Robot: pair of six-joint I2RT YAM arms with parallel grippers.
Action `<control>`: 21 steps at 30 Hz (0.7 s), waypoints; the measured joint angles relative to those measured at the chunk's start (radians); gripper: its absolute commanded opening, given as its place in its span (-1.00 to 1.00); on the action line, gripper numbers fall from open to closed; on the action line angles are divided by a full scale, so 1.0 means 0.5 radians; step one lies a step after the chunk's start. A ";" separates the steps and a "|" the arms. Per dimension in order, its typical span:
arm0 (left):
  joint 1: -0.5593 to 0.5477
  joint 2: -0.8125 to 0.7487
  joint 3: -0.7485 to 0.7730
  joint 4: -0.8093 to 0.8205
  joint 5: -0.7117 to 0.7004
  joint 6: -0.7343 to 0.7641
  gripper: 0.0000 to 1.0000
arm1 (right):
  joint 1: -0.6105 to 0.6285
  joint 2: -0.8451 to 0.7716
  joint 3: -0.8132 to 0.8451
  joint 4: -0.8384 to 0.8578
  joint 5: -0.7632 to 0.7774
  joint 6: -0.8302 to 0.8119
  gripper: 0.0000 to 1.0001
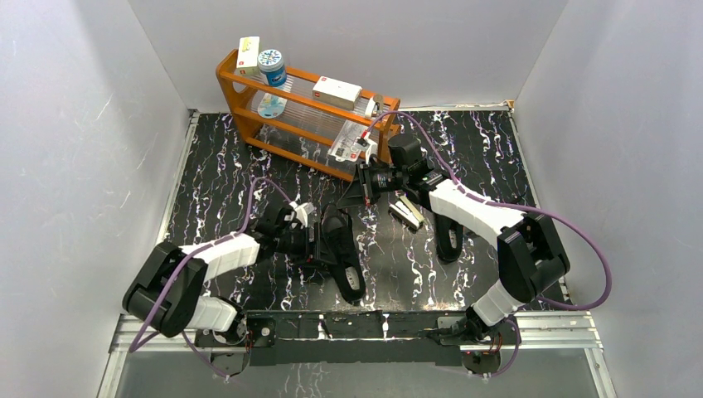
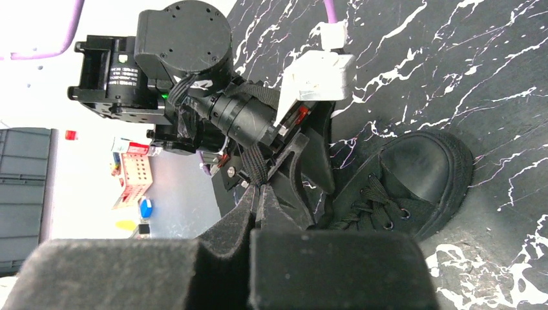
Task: Tie the shoes
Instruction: Cross the shoelace with the shoelace.
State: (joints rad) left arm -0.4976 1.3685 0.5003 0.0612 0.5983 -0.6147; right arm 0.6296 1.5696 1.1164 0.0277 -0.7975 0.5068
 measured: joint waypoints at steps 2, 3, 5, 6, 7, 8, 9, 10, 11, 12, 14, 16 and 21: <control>-0.008 -0.030 -0.049 0.025 0.043 -0.048 0.24 | 0.000 0.000 -0.001 0.002 -0.005 0.014 -1.00; -0.015 -0.069 -0.082 0.020 0.048 -0.089 0.21 | 0.000 0.000 -0.001 0.008 -0.005 0.021 -1.00; -0.029 -0.164 -0.145 -0.005 0.048 -0.166 0.14 | 0.000 0.000 -0.001 0.019 -0.005 0.028 -1.00; -0.035 -0.225 -0.182 -0.024 0.048 -0.214 0.13 | 0.000 0.000 -0.001 0.025 -0.005 0.029 -1.00; -0.040 -0.291 -0.218 -0.040 0.048 -0.267 0.11 | 0.000 0.000 -0.003 0.039 -0.006 0.035 -1.00; -0.049 -0.356 -0.254 -0.044 0.049 -0.322 0.09 | 0.000 0.000 -0.003 0.052 -0.007 0.039 -1.00; -0.058 -0.413 -0.288 -0.038 0.051 -0.374 0.09 | 0.000 0.000 -0.003 0.064 -0.009 0.044 -1.00; -0.063 -0.465 -0.323 -0.021 0.054 -0.425 0.08 | 0.000 0.000 -0.004 0.073 -0.014 0.051 -1.00; -0.068 -0.497 -0.351 -0.006 0.056 -0.463 0.06 | 0.000 0.000 -0.004 0.085 -0.016 0.059 -1.00; -0.074 -0.523 -0.383 0.018 0.061 -0.507 0.05 | 0.000 0.000 -0.004 0.096 -0.021 0.071 -1.00; -0.083 -0.527 -0.417 0.059 0.065 -0.562 0.04 | 0.000 0.000 -0.004 0.111 -0.031 0.085 -1.00; -0.087 -0.483 -0.416 0.098 0.070 -0.576 -0.12 | 0.000 0.000 -0.004 0.115 -0.035 0.095 -1.00; -0.111 -0.290 -0.268 -0.039 0.002 -0.468 -0.23 | 0.000 0.000 -0.004 0.115 -0.036 0.111 -1.00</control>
State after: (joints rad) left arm -0.5533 1.2236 0.3664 0.0418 0.5991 -0.8490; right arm 0.6296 1.5696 1.1145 0.0853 -0.8154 0.5621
